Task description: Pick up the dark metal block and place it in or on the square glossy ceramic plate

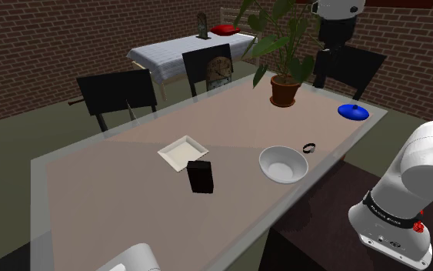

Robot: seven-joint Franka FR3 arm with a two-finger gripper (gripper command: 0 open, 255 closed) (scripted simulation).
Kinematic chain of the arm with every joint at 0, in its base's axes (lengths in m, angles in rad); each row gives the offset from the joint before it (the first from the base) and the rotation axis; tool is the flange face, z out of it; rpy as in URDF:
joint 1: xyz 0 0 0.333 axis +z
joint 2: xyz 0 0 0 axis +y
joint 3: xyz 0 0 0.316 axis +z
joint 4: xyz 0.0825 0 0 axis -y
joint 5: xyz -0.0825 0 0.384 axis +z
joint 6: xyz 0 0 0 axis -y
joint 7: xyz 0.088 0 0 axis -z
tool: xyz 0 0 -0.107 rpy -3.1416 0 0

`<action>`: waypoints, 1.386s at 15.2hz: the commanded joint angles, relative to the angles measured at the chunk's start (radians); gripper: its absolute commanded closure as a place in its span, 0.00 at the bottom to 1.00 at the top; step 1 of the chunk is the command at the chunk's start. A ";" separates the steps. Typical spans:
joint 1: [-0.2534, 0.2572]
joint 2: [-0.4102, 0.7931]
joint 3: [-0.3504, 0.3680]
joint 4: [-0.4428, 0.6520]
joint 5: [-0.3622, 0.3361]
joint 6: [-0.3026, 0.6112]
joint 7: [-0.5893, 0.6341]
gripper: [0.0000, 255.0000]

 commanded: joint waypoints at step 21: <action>0.088 0.469 0.269 -0.019 0.106 0.525 0.281 0.00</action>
